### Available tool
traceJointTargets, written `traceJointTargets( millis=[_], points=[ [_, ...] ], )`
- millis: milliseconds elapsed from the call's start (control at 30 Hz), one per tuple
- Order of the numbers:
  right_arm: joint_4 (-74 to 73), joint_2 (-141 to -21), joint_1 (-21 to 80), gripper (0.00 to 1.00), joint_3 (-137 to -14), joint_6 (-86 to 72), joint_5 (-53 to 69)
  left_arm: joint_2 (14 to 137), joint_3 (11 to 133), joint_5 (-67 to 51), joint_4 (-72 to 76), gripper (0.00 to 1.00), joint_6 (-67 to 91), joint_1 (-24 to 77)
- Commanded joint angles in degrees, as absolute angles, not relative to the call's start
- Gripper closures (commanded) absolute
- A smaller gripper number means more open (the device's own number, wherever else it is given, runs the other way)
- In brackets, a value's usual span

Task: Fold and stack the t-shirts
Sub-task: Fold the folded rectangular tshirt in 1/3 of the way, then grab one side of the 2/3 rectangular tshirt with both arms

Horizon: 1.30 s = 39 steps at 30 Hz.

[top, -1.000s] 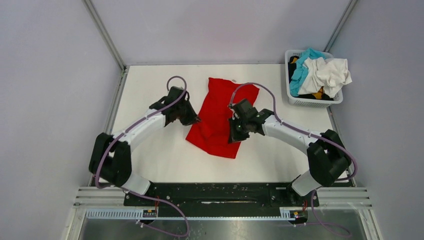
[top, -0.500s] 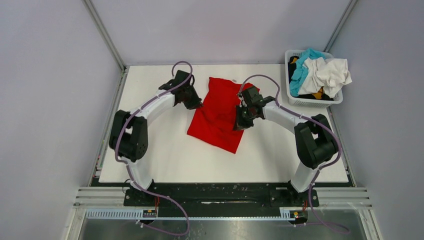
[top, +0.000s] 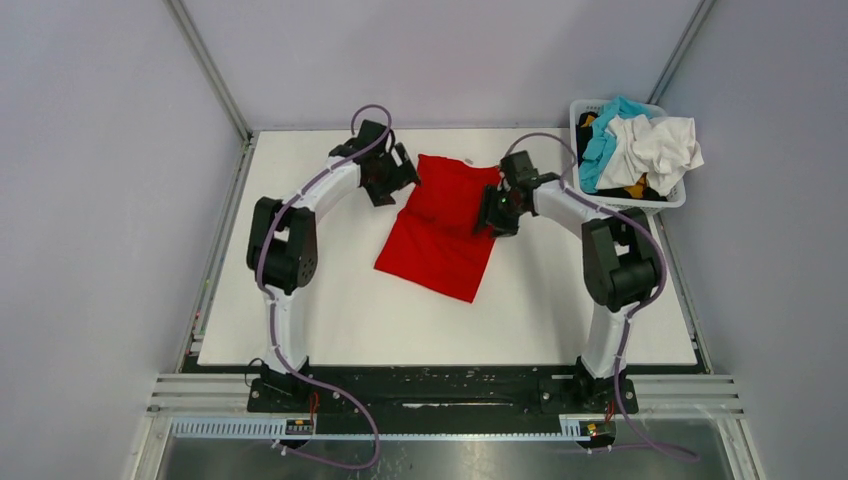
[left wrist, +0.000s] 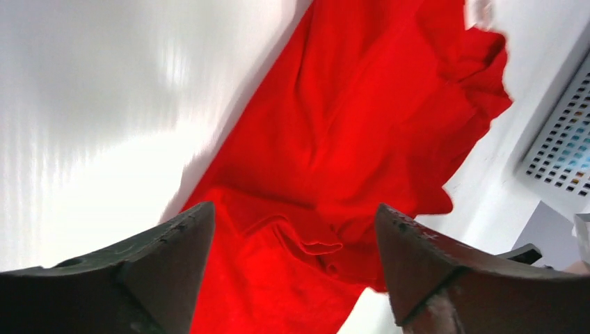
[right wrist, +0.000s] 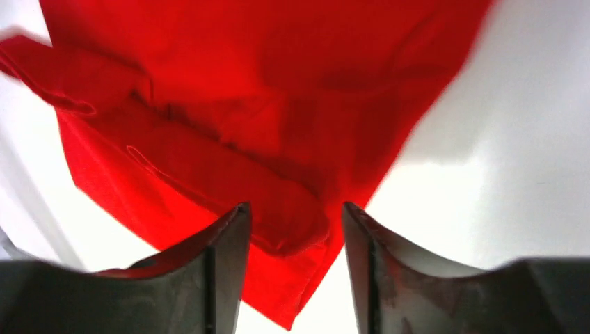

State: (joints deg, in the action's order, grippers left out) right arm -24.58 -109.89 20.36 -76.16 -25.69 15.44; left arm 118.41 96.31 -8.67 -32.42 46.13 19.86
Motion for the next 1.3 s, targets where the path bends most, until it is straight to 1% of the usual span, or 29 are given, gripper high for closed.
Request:
traceJointTargets(
  millis=[0, 33, 67, 267, 433, 500, 567, 633, 733, 800, 933, 1033, 1167, 1200, 1267],
  points=[
    [-24.42, -108.42, 14.45, 0.28, -81.21, -27.59, 9.59, 119.17, 104.85, -9.80, -33.98, 0.07, 44.91, 17.79],
    [-25.00, -107.23, 14.19, 0.07, -80.73, -26.28, 8.34, 117.93, 104.14, -9.53, -33.94, 0.02, 44.42, 17.76],
    [-24.78, -105.62, 14.22, 0.01, -79.52, -25.07, 7.96, 116.17, 102.35, -9.11, -33.32, 0.01, 43.94, 17.75],
    [-20.69, -96.99, 16.20, 0.00, -67.13, -22.46, 14.41, 102.47, 83.03, -8.05, -28.80, 0.01, 41.58, 17.78],
    [-19.35, -90.46, 25.23, 0.01, -58.84, -18.95, 10.69, 92.93, 66.20, -9.36, -26.75, 0.01, 41.08, 17.81],
    [-17.75, -89.41, 28.21, 0.00, -56.55, -19.49, 11.93, 90.08, 60.77, -9.26, -25.47, 0.01, 41.42, 17.83],
    [-16.39, -89.55, 30.93, 0.01, -54.90, -21.88, 14.22, 88.63, 56.71, -9.18, -24.45, 0.03, 42.00, 17.84],
    [-16.38, -90.05, 34.20, 0.01, -54.00, -23.01, 13.63, 88.80, 53.79, -10.29, -23.76, 0.08, 42.26, 17.84],
    [-16.63, -90.98, 36.90, 0.06, -53.06, -23.83, 11.71, 90.27, 51.61, -12.03, -22.30, 0.20, 42.44, 17.83],
    [-17.08, -91.79, 37.89, 0.11, -52.85, -24.25, 11.15, 91.45, 51.16, -12.60, -22.14, 0.26, 42.43, 17.86],
    [-17.87, -93.05, 40.22, 0.19, -52.12, -24.96, 8.40, 93.34, 49.86, -12.94, -20.70, 0.32, 42.86, 18.40],
    [-16.50, -94.35, 40.77, 0.23, -51.18, -26.24, 6.87, 95.29, 49.63, -12.78, -19.72, 0.36, 43.27, 18.61],
    [-15.49, -95.74, 40.90, 0.30, -50.77, -27.42, 6.07, 98.30, 50.48, -13.42, -19.63, 0.47, 43.24, 18.83],
    [-15.22, -95.81, 40.92, 0.32, -50.54, -27.60, 6.11, 98.65, 50.53, -13.40, -19.48, 0.48, 43.32, 19.07],
    [-14.83, -96.13, 41.03, 0.33, -50.02, -27.90, 5.52, 99.45, 50.65, -12.54, -19.35, 0.53, 43.48, 19.39]
  ],
)
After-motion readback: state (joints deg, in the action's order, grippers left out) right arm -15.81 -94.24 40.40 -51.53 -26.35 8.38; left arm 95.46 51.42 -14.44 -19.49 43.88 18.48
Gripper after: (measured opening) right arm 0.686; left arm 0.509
